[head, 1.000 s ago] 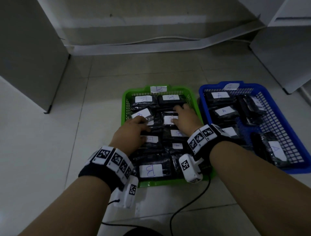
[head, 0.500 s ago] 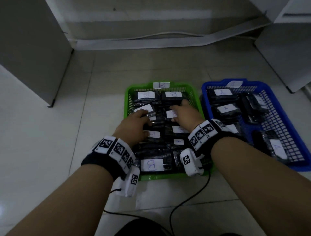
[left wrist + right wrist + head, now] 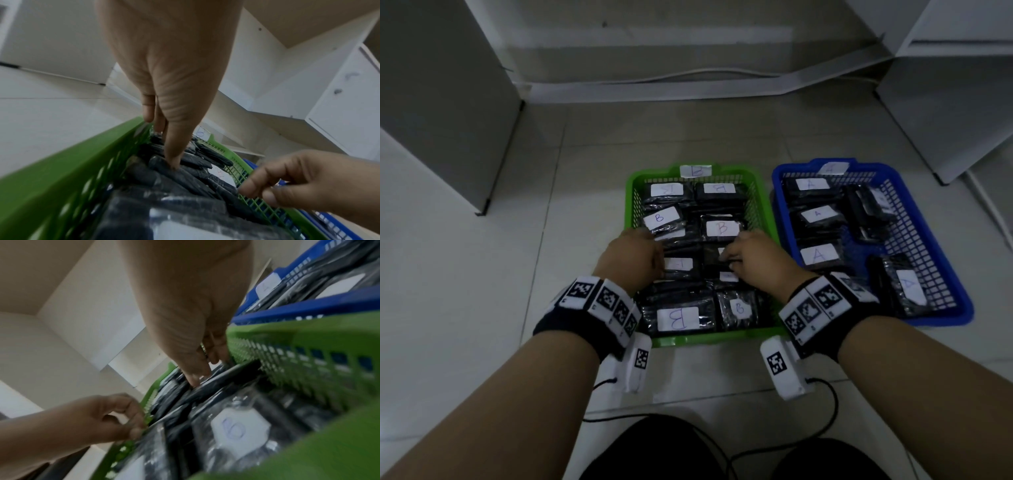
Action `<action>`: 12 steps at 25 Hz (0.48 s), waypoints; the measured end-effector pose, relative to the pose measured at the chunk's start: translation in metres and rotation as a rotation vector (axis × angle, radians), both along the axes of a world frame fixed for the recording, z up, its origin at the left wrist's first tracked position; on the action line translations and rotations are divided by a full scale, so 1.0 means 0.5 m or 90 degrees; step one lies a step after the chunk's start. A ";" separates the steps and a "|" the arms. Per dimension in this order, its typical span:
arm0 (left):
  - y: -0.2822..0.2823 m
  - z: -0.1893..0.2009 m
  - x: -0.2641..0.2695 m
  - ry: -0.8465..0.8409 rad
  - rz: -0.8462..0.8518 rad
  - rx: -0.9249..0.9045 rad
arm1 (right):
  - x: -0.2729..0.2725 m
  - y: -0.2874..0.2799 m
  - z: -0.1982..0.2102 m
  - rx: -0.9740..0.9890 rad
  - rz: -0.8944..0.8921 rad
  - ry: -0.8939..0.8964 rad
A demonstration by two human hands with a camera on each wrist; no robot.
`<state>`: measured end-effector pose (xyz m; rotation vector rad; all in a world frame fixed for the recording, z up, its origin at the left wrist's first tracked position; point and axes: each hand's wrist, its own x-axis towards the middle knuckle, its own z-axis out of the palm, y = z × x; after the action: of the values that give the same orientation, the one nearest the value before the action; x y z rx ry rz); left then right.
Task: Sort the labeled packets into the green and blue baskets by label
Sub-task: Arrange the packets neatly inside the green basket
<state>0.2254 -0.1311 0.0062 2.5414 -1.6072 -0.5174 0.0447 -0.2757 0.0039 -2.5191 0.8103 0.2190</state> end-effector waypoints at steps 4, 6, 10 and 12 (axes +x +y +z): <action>0.048 0.004 -0.014 0.005 0.076 -0.045 | 0.028 0.051 0.008 0.086 0.044 0.048; 0.066 -0.001 -0.017 0.003 0.064 -0.040 | 0.043 0.075 0.001 0.096 0.114 0.090; 0.088 -0.012 -0.020 -0.008 0.006 -0.021 | 0.029 0.063 0.013 0.045 0.028 0.026; 0.093 -0.015 -0.023 -0.016 0.014 -0.013 | 0.005 0.051 0.008 0.001 0.013 0.087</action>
<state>0.2140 -0.0848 -0.0014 2.5581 -1.5822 -0.4667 0.0472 -0.2500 0.0080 -2.5330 0.8364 0.4022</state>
